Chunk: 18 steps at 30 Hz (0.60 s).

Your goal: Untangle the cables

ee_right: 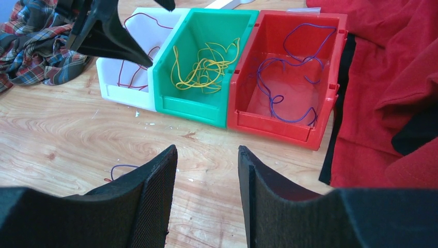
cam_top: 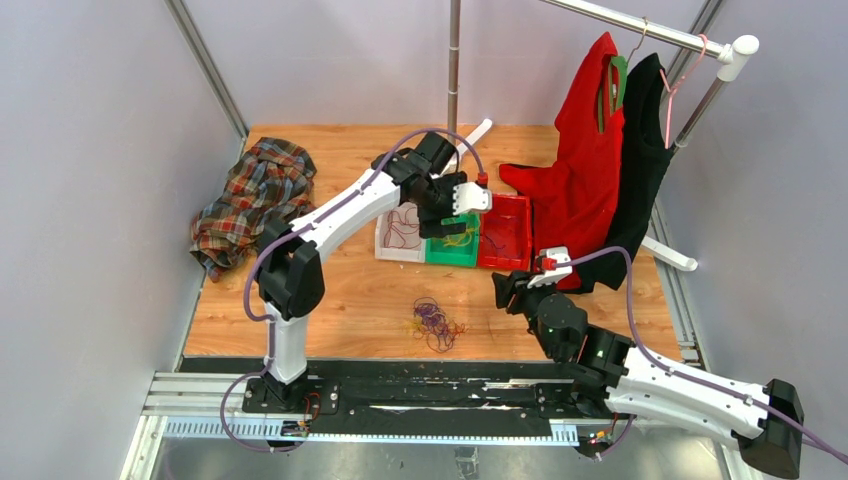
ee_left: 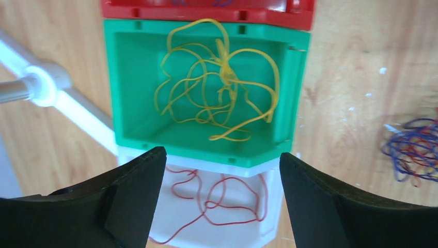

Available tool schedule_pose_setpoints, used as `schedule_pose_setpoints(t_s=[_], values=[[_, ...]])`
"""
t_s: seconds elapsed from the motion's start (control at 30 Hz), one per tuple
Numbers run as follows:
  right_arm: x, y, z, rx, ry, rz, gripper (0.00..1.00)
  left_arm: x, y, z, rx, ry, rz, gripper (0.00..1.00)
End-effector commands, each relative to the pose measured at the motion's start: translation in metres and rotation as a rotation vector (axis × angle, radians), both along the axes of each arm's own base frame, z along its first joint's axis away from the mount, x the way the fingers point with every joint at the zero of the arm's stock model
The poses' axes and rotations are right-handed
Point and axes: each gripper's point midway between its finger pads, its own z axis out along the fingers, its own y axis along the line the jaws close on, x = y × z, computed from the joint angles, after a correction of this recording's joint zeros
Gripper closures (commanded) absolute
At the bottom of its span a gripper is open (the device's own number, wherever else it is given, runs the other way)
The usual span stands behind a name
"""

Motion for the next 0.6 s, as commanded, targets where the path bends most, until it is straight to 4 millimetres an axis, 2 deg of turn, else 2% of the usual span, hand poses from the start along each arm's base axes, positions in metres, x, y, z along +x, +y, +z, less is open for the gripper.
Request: schedule_pose_setpoints(t_s=[0.0,0.1,0.17,0.27,0.4,0.57], values=[[0.002,0.002,0.014,0.027,-0.006,0.0,0.53,-0.046,-0.007,-0.002,-0.044,0.162,-0.051,0.16],[0.002,0.004,0.012,0.02,0.0,0.005,0.53,-0.075,-0.013,-0.013,-0.038,0.223,-0.095,0.15],[0.003,0.005,0.012,0.021,-0.001,0.006,0.54,-0.076,-0.019,-0.024,-0.023,0.196,-0.07,0.15],[0.003,0.006,0.011,0.017,0.0,0.005,0.56,-0.039,-0.029,-0.032,-0.049,0.068,0.081,0.28],[0.003,0.007,0.007,0.015,0.008,0.004,0.57,0.009,-0.036,-0.029,-0.101,-0.057,0.208,0.42],[0.003,0.005,0.003,0.009,0.012,-0.003,0.58,0.031,-0.038,-0.038,-0.119,-0.036,0.25,0.5]])
